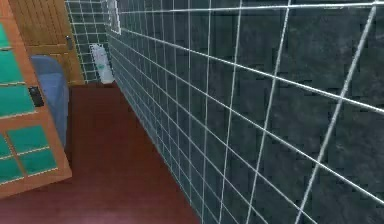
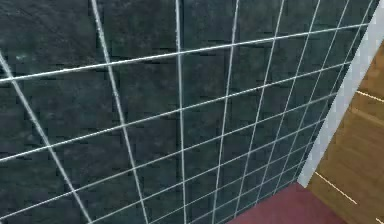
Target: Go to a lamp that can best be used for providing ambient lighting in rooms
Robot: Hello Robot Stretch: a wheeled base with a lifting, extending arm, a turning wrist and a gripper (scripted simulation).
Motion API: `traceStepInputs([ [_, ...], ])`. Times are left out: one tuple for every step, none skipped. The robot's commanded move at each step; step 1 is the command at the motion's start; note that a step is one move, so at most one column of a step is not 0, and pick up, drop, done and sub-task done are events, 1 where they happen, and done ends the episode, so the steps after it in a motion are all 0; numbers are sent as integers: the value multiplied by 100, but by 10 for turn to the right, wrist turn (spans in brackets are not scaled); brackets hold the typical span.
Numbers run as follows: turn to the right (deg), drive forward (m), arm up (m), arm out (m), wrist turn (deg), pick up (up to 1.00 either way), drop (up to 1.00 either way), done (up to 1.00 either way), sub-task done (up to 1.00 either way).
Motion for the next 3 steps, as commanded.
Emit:
traceStepInputs([
  [450,0,0,0,0,0,0,0,0],
  [150,0,0,0,0,0,0,0,0],
  [0,5,0,0,0,0,0,0,0],
])
